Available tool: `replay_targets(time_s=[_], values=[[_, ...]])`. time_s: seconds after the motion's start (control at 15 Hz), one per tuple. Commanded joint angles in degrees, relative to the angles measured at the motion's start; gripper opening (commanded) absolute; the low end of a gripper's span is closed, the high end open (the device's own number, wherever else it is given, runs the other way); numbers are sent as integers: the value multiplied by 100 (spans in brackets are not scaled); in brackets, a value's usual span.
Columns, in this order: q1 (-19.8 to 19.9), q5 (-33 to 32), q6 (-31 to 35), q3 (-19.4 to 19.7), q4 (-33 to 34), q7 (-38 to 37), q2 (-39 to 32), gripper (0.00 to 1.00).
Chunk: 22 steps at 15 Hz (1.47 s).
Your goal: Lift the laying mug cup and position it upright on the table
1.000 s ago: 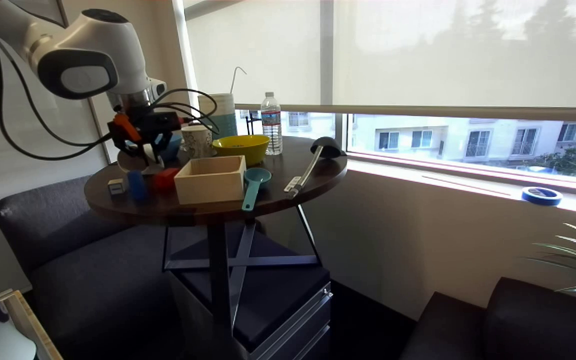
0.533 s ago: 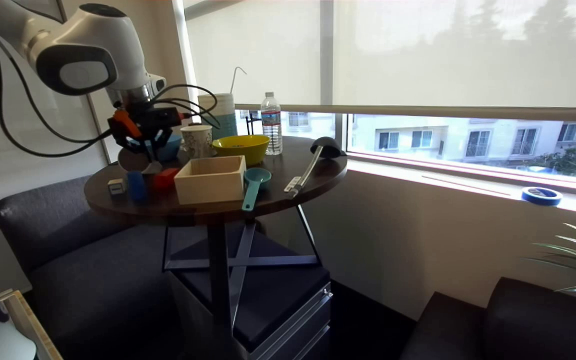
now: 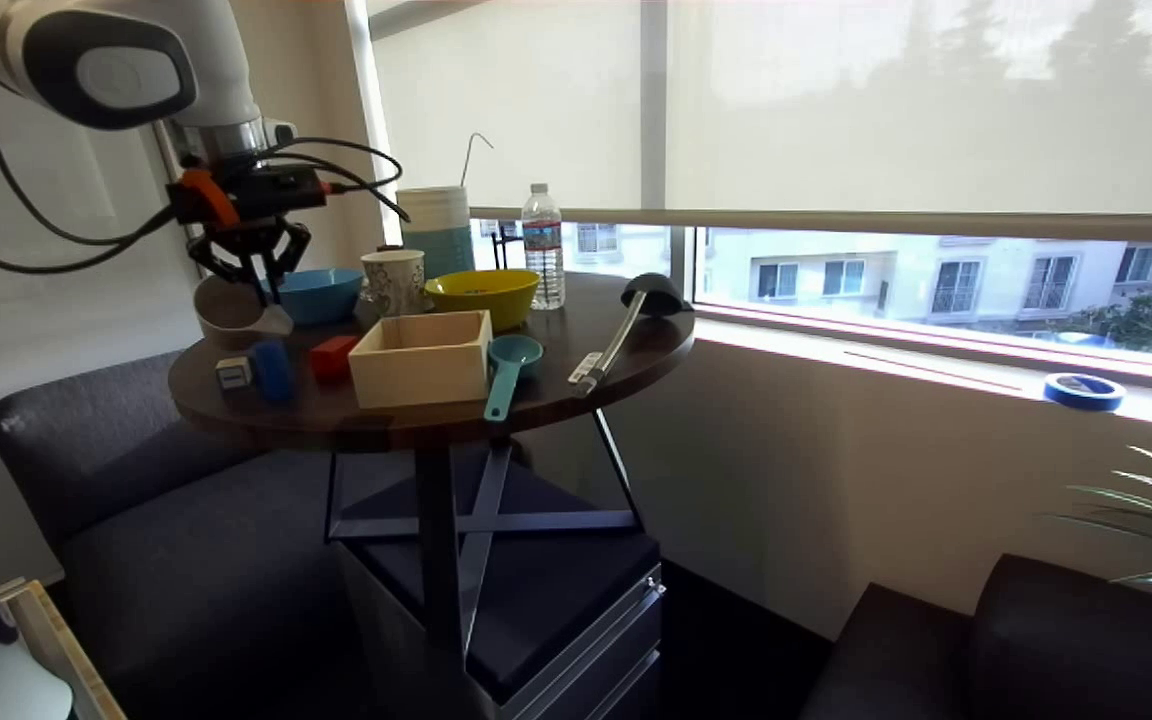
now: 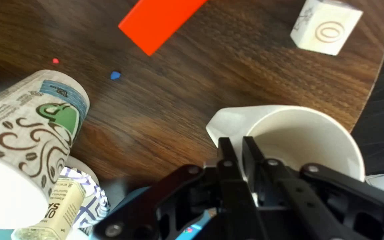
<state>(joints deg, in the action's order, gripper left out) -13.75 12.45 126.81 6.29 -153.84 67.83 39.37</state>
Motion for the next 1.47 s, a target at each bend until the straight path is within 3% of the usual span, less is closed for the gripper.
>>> replay_targets(time_s=[0.0, 0.6, 1.4], values=[[125, -403, -732, -400, 519, -644, 98, 3], [203, -1205, -1894, -981, 1446, -2586, -587, 3], [147, -2096, -3085, -1350, 2521, -3817, -1976, 3]])
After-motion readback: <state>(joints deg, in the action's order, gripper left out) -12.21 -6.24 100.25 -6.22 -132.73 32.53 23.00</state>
